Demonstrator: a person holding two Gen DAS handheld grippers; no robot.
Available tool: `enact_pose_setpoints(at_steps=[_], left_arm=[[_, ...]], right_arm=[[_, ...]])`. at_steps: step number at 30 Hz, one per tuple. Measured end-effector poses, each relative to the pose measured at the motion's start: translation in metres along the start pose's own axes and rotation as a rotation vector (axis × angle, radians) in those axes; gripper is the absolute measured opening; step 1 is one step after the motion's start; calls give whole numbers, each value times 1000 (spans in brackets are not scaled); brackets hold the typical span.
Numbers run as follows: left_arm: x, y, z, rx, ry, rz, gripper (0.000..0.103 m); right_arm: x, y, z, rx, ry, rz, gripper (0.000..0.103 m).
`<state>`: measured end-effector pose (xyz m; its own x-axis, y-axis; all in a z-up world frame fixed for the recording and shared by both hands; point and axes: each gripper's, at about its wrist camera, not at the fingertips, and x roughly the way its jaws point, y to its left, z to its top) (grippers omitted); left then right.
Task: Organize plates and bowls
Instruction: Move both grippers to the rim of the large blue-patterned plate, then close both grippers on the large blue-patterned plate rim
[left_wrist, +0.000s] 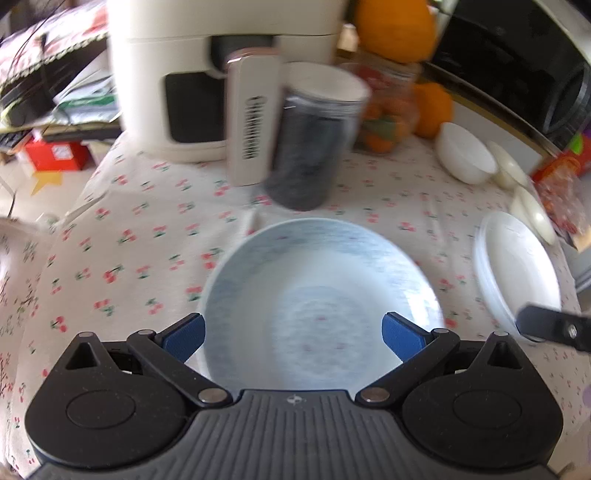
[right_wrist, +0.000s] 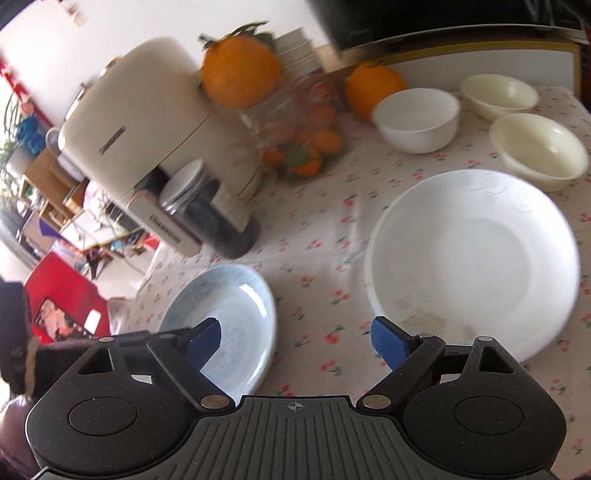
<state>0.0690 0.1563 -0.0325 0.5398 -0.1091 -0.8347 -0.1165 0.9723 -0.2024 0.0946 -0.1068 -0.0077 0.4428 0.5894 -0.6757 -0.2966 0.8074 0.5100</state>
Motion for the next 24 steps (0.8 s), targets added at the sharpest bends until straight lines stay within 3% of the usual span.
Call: enact_pose_setpoints(at_steps=[10,16,24], left_arm=[[12,38,-3,-101,25,-45,96],[18,51,-6,-150,45,-95,79],[16,55,-5,-175,47,-139,52]], right_arm=[[34,15,-21,34,88,13,90],[50,22,-34,59,144,52,90],[54,30,-38,38,118,34,89]])
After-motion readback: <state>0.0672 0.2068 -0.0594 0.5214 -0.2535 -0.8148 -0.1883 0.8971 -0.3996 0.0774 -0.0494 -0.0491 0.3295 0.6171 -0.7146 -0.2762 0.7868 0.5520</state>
